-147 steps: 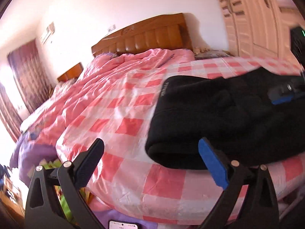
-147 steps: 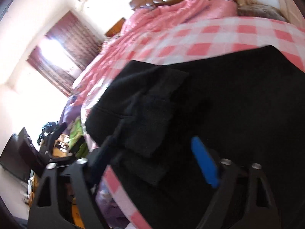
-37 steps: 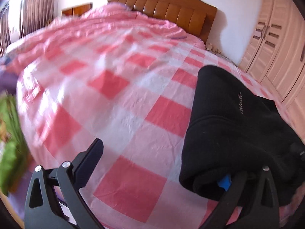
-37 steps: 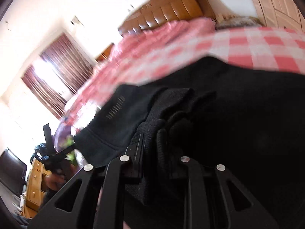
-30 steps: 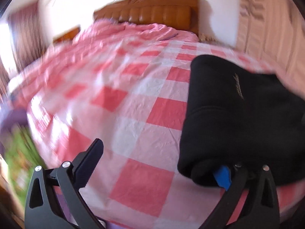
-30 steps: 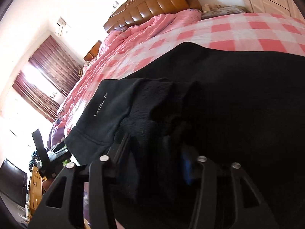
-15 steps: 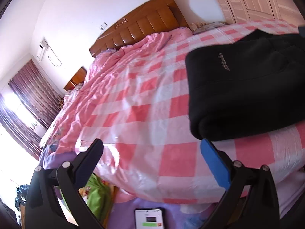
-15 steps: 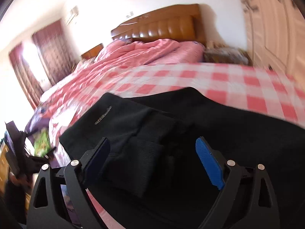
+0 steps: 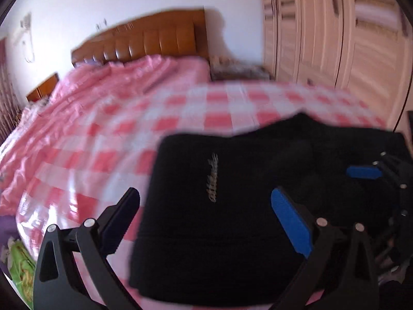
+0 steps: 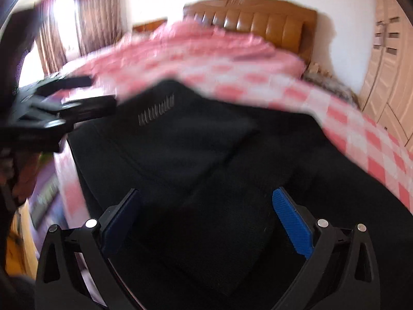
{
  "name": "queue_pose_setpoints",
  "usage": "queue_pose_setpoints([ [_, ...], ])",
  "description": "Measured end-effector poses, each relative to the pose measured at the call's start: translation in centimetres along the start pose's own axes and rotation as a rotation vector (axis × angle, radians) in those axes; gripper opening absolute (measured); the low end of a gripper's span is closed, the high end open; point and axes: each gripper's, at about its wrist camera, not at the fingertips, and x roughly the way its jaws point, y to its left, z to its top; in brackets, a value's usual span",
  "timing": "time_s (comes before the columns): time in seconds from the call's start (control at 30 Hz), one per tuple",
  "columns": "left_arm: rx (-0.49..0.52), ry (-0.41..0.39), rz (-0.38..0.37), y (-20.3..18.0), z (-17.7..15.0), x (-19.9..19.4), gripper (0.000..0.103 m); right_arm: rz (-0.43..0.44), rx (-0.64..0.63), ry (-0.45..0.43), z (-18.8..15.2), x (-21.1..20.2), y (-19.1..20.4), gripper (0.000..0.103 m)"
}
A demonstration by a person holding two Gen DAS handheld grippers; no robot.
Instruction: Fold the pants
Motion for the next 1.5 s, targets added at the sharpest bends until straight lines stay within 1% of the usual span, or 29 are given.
queue_pose_setpoints([
  [0.03, -0.004, 0.076, 0.009, -0.2, -0.7, 2.7, 0.102, 0.022, 0.027, -0.011, 0.0, -0.1, -0.5, 0.099],
  [0.07, -0.005, 0.109, 0.025, -0.1, -1.4, 4.1, 0.102, 0.027, 0.034, -0.002, 0.1, -0.1, -0.6, 0.099],
  [0.1, -0.034, 0.075, -0.008, 0.3, -2.1, 4.4, 0.102, 0.028, 0.029, 0.004, 0.2, 0.0, -0.6, 0.099],
  [0.13, -0.074, 0.063, -0.039, 1.0, -2.3, 4.3, 0.102, 0.023, 0.016, 0.010, 0.2, 0.1, -0.5, 0.099],
  [0.17, -0.075, 0.074, -0.043, 1.2, -2.3, 4.3, 0.102, 0.021, 0.013, 0.013, 0.3, 0.0, -0.4, 0.099],
  [0.2, -0.067, 0.081, -0.021, 1.1, -2.2, 4.1, 0.102, 0.020, 0.014, 0.015, 0.3, -0.4, -0.4, 0.099],
  [0.23, -0.061, 0.090, 0.035, 0.9, -1.8, 3.7, 0.102, 0.027, 0.029, 0.005, 0.2, -1.2, -0.8, 0.099],
  [0.27, -0.058, 0.092, 0.070, 0.8, -1.6, 3.2, 0.102, 0.029, 0.049, -0.014, 0.0, -2.2, -1.3, 0.099],
  [0.3, -0.051, 0.076, 0.095, 0.6, -1.2, 2.3, 0.102, 0.009, 0.076, -0.040, -0.5, -3.6, -2.0, 0.099],
  [0.37, -0.039, 0.017, 0.095, -0.1, -0.5, 0.0, 0.102, -0.052, 0.133, -0.094, -1.8, -7.0, -3.8, 0.099],
  [0.43, -0.017, -0.046, 0.085, -1.6, 0.3, -2.2, 0.102, -0.111, 0.223, -0.167, -4.0, -11.0, -6.2, 0.099],
  [0.5, 0.019, -0.098, 0.035, -4.3, 1.1, -3.8, 0.102, -0.183, 0.369, -0.226, -7.1, -15.5, -9.1, 0.099],
  [0.53, 0.051, -0.118, -0.009, -6.3, 1.3, -4.5, 0.102, -0.205, 0.447, -0.247, -8.9, -17.4, -10.4, 0.099],
  [0.6, 0.111, -0.143, -0.061, -9.5, 1.5, -4.9, 0.102, -0.223, 0.637, -0.277, -13.4, -20.8, -13.0, 0.099],
  [0.63, 0.148, -0.153, -0.078, -11.1, 1.5, -4.9, 0.102, -0.221, 0.757, -0.279, -16.1, -22.1, -14.2, 0.099],
  [0.7, 0.230, -0.162, -0.099, -14.3, 1.7, -4.3, 0.102, -0.207, 0.899, -0.272, -19.4, -23.1, -15.4, 0.099],
  [0.73, 0.270, -0.155, -0.099, -15.9, 1.7, -3.7, 0.102, -0.192, 0.955, -0.255, -21.1, -23.0, -15.9, 0.099],
  [0.8, 0.307, -0.129, -0.108, -17.6, 1.7, -2.6, 0.102, -0.193, 1.016, -0.197, -22.8, -22.1, -16.8, 0.099],
  [0.83, 0.321, -0.107, -0.116, -18.1, 1.6, -1.8, 0.102, -0.193, 1.025, -0.185, -23.1, -21.6, -17.2, 0.099],
  [0.87, 0.336, -0.072, -0.107, -18.6, 1.4, -0.7, 0.102, -0.190, 1.024, -0.187, -23.3, -21.4, -17.5, 0.099],
  [0.93, 0.351, -0.015, -0.063, -18.8, 0.8, 1.3, 0.102, -0.187, 1.030, -0.186, -23.0, -20.9, -18.3, 0.099],
  [1.0, 0.346, 0.038, -0.061, -18.6, 0.2, 2.7, 0.102, -0.138, 1.038, -0.165, -22.3, -19.7, -19.3, 0.099],
  [1.03, 0.319, 0.052, -0.083, -18.0, 0.0, 3.5, 0.102, -0.127, 1.039, -0.158, -21.9, -19.2, -19.6, 0.099],
  [1.13, 0.240, 0.072, -0.150, -16.6, 0.0, 4.1, 0.102, -0.132, 1.010, -0.133, -20.5, -18.1, -19.7, 0.099],
  [1.2, 0.231, 0.076, -0.158, -16.4, 0.1, 4.4, 0.102, -0.112, 1.020, -0.119, -19.8, -17.5, -19.6, 0.099],
  [1.27, 0.231, 0.069, -0.158, -16.3, 0.0, 4.3, 0.102, -0.159, 1.004, -0.077, -18.9, -17.0, -19.4, 0.099],
  [1.33, 0.224, 0.063, -0.164, -16.1, -0.2, 4.3, 0.102, -0.169, 1.004, -0.059, -18.4, -16.8, -19.3, 0.099],
  [1.43, 0.214, 0.054, -0.171, -16.2, -0.4, 3.9, 0.102, -0.069, 1.028, -0.089, -18.7, -16.5, -18.8, 0.098],
  [1.5, 0.208, 0.051, -0.176, -16.1, -0.5, 3.9, 0.102, -0.091, 0.998, -0.091, -19.3, -16.9, -18.2, 0.098],
])
